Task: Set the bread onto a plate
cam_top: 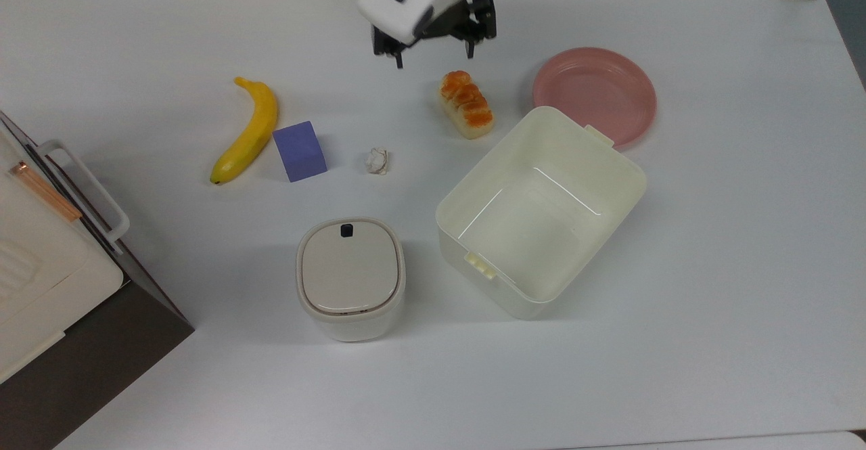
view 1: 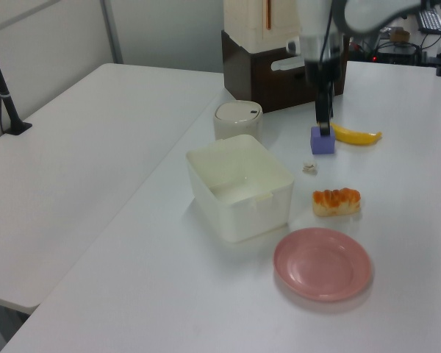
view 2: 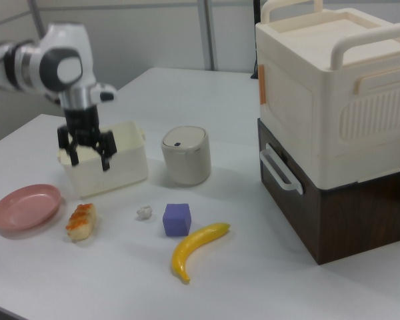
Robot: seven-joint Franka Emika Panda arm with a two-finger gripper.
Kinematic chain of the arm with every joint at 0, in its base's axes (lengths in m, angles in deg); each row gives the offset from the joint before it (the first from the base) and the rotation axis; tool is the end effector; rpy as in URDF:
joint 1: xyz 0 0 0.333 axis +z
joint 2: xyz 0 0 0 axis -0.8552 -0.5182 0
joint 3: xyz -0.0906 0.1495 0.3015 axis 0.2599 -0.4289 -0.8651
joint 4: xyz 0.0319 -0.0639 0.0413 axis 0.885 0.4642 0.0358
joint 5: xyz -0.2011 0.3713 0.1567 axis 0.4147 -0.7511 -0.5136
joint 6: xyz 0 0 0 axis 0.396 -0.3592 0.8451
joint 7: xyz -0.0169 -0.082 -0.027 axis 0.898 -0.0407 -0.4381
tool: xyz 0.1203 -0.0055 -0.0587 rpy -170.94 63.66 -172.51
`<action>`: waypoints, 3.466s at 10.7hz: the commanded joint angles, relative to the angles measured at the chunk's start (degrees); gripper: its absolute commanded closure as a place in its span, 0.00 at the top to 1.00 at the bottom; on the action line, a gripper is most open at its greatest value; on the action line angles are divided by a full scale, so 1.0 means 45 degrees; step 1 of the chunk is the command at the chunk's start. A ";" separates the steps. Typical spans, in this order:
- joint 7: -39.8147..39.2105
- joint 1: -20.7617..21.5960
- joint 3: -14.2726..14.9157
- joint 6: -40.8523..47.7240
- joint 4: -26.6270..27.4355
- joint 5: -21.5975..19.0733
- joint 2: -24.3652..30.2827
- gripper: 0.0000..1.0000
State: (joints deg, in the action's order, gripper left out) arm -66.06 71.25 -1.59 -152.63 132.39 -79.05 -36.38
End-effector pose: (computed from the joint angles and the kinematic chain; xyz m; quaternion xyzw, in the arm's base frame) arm 0.6229 0.1131 0.4544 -0.9936 -0.0872 0.0711 0.0036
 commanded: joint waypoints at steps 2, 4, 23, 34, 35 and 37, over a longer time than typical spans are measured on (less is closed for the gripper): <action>0.0295 0.0062 -0.0848 -0.3040 0.3396 0.1208 0.0497 1.00; 0.0295 0.0081 -0.0984 -0.3974 0.4273 0.1501 0.0303 1.00; 0.5936 0.0101 -0.4830 -0.4468 0.1861 0.1600 -0.1278 0.22; 0.7268 -0.0423 -0.5906 -0.1843 0.0591 0.2578 -0.1049 1.00; 0.7171 -0.1006 -0.6100 -0.0865 0.0355 0.2577 -0.0679 1.00; 0.5190 -0.2877 -0.6473 0.0292 0.0256 0.2209 0.0297 1.00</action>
State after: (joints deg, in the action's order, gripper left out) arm -34.78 66.98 -28.42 -157.21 133.59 -68.05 -40.40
